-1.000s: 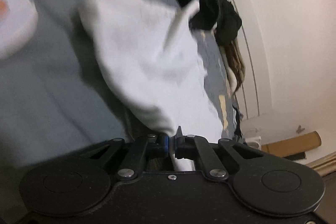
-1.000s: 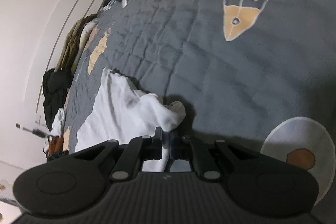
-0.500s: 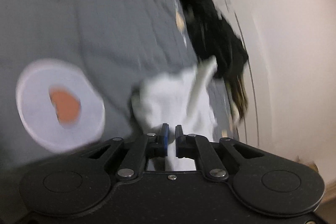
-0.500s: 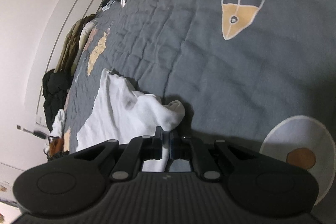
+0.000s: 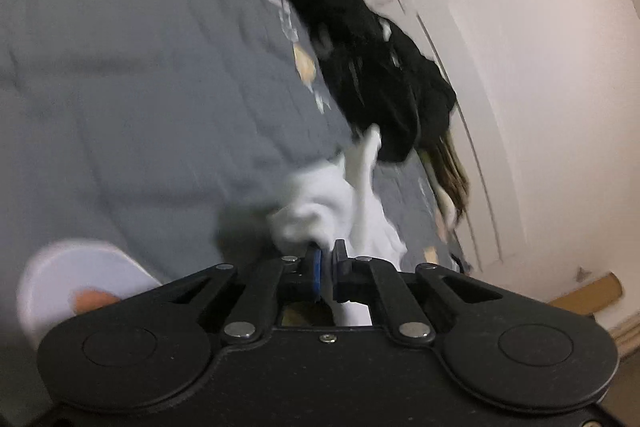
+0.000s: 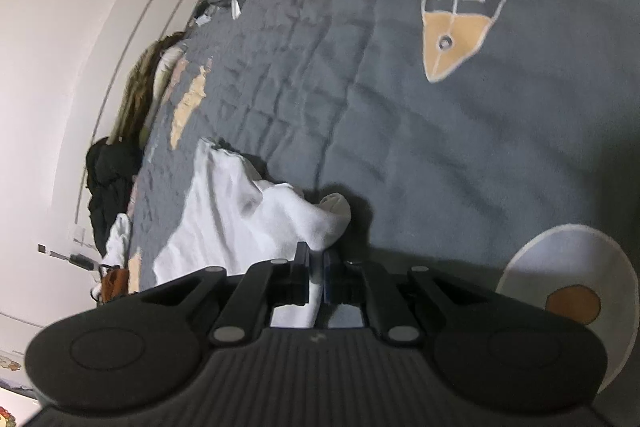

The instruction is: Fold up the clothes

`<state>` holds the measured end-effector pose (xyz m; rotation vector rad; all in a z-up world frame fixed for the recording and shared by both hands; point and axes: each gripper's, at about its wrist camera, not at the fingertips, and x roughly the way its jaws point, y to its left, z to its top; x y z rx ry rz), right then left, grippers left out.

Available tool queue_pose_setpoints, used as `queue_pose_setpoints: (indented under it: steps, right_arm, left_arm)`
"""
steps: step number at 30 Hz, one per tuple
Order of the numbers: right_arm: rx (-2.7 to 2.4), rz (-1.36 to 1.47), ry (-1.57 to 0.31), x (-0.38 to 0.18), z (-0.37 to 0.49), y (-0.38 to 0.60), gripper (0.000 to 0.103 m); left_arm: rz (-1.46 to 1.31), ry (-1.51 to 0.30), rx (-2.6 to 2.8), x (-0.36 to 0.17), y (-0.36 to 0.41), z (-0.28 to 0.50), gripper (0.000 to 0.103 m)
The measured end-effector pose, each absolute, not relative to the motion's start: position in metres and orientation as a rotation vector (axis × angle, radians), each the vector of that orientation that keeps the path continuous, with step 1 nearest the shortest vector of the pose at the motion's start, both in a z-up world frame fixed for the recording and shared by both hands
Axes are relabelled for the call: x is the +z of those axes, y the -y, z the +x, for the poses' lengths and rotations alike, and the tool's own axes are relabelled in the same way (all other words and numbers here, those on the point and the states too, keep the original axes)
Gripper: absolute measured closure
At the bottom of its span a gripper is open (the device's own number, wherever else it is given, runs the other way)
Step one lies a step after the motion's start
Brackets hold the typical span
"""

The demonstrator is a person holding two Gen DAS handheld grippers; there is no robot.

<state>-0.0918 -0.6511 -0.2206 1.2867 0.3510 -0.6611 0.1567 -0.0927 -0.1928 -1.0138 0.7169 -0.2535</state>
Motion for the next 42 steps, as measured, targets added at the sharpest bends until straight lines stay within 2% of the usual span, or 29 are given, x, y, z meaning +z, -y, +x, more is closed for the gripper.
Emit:
queue_pose_setpoints:
  steps: [4,5,6,7,8,9,10,11,12,15,17,20,22,23,24,25,31,34,36,39,42]
  right_arm:
    - [-0.649,1.267,-0.323,-0.208,-0.095,0.653,0.097]
    - [-0.653,1.260,-0.317,-0.206,-0.096,0.654,0.097]
    - [-0.657,1.263,-0.320,-0.207,-0.097,0.655,0.097]
    - [-0.662,1.270,-0.326,-0.209,-0.097,0.657,0.097]
    - [-0.667,1.277,-0.331,-0.211,-0.098,0.659,0.097]
    - [-0.670,1.279,-0.336,-0.213,-0.098,0.658,0.097]
    - [-0.672,1.279,-0.339,-0.215,-0.098,0.656,0.097]
    - [-0.675,1.263,-0.343,-0.215,-0.098,0.655,0.097]
    - [-0.677,1.257,-0.342,-0.214,-0.097,0.655,0.097]
    - [-0.677,1.291,-0.330,-0.217,-0.101,0.659,0.097]
    - [-0.677,1.308,-0.327,-0.218,-0.103,0.661,0.097]
    - [-0.684,1.287,-0.319,-0.212,-0.103,0.662,0.097]
    - [-0.676,1.246,-0.321,-0.203,-0.104,0.667,0.097]
    - [-0.667,1.231,-0.331,-0.200,-0.104,0.669,0.097]
    - [-0.656,1.218,-0.343,-0.197,-0.103,0.670,0.097]
    - [-0.647,1.197,-0.359,-0.194,-0.102,0.670,0.097]
    - [-0.638,1.005,-0.457,-0.167,-0.092,0.662,0.095]
    - [-0.666,0.824,-0.486,-0.149,-0.090,0.658,0.092]
    - [-0.699,0.677,-0.495,-0.137,-0.089,0.656,0.089]
    - [-0.722,0.513,-0.481,-0.125,-0.089,0.655,0.083]
    - [-0.707,0.516,-0.454,-0.127,-0.087,0.657,0.078]
  left_arm:
    - [-0.972,-0.876,-0.204,-0.208,0.097,0.152,0.091]
    - [-0.957,-0.907,-0.176,-0.214,0.100,0.152,0.080]
    - [-0.957,-0.901,-0.165,-0.218,0.103,0.153,0.074]
    - [-0.963,-0.884,-0.163,-0.220,0.105,0.156,0.073]
    - [-0.968,-0.867,-0.161,-0.222,0.107,0.159,0.068]
    - [-0.974,-0.850,-0.160,-0.224,0.110,0.161,0.059]
    - [-0.966,-0.838,-0.163,-0.223,0.112,0.164,0.058]
    - [-0.953,-0.827,-0.169,-0.222,0.113,0.166,0.063]
    - [-0.953,-0.807,-0.177,-0.218,0.110,0.167,0.091]
    - [-0.948,-0.742,-0.208,-0.195,0.093,0.157,0.093]
    - [-0.886,-0.771,-0.223,-0.181,0.089,0.147,0.093]
    - [-0.757,-0.894,-0.224,-0.168,0.087,0.132,0.080]
    - [-0.529,-0.907,-0.168,-0.151,0.093,0.125,0.066]
    - [-0.433,-0.890,-0.163,-0.143,0.096,0.125,0.052]
    - [-0.359,-0.863,-0.167,-0.135,0.100,0.128,0.043]
    - [-0.303,-0.839,-0.183,-0.128,0.106,0.134,0.042]
    - [0.000,-0.709,-0.386,-0.098,0.164,0.178,0.044]
    - [0.188,-0.673,-0.434,-0.105,0.199,0.208,0.062]
    - [0.207,-0.711,-0.469,-0.119,0.205,0.227,0.086]
    - [0.326,-0.770,-0.543,-0.141,0.222,0.239,0.086]
    - [0.445,-0.782,-0.584,-0.162,0.235,0.233,0.085]
